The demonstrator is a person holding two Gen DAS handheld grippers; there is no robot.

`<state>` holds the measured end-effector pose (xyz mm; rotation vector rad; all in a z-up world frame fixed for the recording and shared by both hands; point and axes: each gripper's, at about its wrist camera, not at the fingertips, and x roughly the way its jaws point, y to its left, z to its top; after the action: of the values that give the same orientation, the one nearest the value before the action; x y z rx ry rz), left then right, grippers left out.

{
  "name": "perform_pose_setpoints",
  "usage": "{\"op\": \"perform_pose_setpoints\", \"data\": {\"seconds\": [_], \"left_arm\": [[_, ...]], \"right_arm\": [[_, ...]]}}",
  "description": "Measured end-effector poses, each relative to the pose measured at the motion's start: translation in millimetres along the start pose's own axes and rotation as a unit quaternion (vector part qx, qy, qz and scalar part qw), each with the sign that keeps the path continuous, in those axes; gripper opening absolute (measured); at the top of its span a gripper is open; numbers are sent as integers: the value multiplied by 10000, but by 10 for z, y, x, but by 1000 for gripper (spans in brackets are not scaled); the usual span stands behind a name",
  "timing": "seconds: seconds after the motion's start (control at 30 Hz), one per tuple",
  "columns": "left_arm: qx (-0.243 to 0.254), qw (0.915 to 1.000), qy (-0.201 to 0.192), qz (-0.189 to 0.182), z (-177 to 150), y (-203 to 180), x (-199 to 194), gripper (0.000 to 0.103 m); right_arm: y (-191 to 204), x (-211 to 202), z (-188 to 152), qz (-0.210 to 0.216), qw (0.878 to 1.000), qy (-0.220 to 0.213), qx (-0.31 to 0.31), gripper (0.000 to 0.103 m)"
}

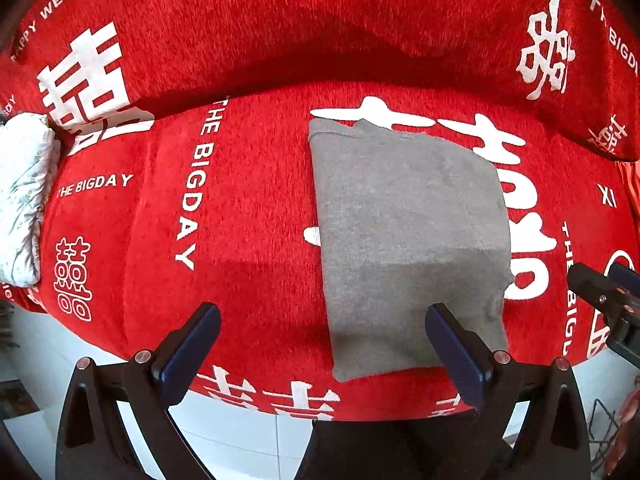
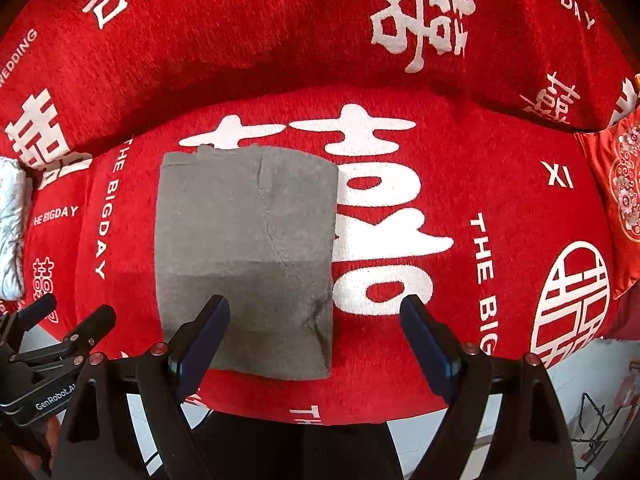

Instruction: Fold small clothes

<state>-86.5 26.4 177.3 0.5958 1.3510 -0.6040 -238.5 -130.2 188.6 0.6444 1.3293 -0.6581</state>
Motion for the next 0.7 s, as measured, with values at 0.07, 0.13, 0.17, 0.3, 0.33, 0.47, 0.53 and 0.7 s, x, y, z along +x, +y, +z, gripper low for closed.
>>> {"op": "perform_pose_setpoints", "data": {"seconds": [0.07,0.13,0.17,0.3,0.33,0.47,0.53,0.7], "left_arm": [[16,10000,-15,1,9,2,-9,102],[11,10000,-29,6,15,-1,-19,102],[7,10000,-34,4,18,0,-21,102],[3,10000,-43,4,21,-2,-26,102],[2,10000,-47,5,25,-3,-27,102],[4,10000,-47,8,28,-4,-30,102],[-2,10000,-51,8,28,-6,-30,102],[-9,10000,-58,11,33,-3,-41,102]], "right_arm": [[11,-2,5,-1,10000,-1,-15,89],[15,-1,11,8,10000,2,-12,89],[13,-1,1,7,10000,-1,-2,89],[13,1,8,12,10000,7,-4,89],[10,-2,6,9,10000,7,-1,89],[9,-2,5,16,10000,1,-2,89],[8,-2,7,14,10000,-2,-1,89],[6,-8,7,4,10000,-16,2,89]]}}
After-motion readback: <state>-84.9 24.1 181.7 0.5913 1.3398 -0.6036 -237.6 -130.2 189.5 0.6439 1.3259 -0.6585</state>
